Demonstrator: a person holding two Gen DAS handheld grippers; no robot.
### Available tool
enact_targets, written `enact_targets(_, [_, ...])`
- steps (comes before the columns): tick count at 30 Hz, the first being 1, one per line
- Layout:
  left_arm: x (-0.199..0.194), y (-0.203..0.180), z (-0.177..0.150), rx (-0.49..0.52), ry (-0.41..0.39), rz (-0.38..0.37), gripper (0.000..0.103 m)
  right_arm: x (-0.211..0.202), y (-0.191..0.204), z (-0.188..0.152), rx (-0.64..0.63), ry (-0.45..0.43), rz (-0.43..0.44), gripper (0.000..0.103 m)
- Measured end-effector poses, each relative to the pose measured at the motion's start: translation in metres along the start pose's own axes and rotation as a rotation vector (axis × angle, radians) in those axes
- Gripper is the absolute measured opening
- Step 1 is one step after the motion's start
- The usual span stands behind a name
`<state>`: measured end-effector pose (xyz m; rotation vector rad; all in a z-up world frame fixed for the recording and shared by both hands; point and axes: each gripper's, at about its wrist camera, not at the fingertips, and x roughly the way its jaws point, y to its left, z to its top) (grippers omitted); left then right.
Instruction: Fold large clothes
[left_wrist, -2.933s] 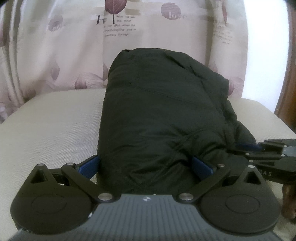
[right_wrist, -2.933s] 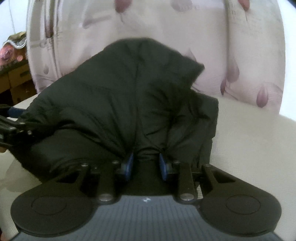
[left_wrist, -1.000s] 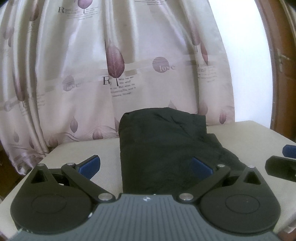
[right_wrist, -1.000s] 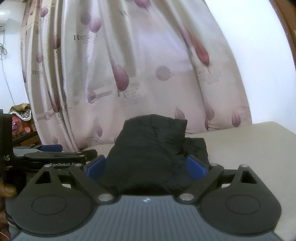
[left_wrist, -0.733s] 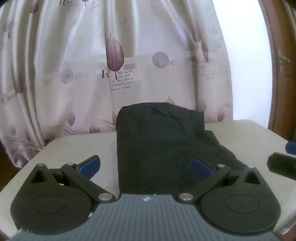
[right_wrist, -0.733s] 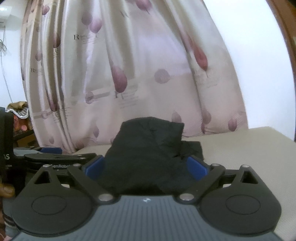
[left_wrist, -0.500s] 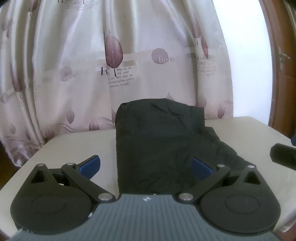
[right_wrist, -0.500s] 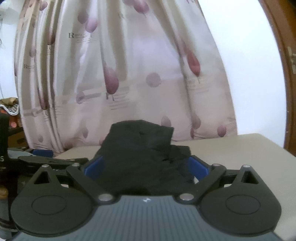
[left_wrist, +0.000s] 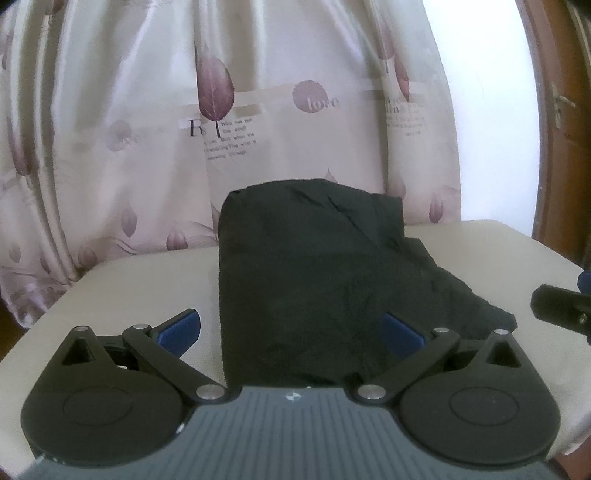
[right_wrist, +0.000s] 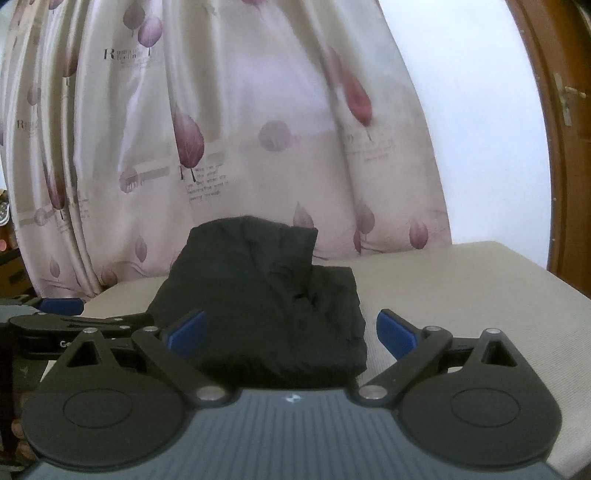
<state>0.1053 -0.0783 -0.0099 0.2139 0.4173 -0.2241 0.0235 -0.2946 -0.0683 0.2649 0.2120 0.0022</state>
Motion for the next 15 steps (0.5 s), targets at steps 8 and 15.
enact_targets(8, [0.009,0.001,-0.002,-0.032,0.005,0.03,0.103,0.008,-0.003,-0.003,0.004,0.02,-0.01,0.099])
enact_targets(15, [0.012,0.002,-0.002,-0.042,0.017,0.019,0.103,0.008,0.001,-0.003,-0.015,0.017,-0.021,0.099])
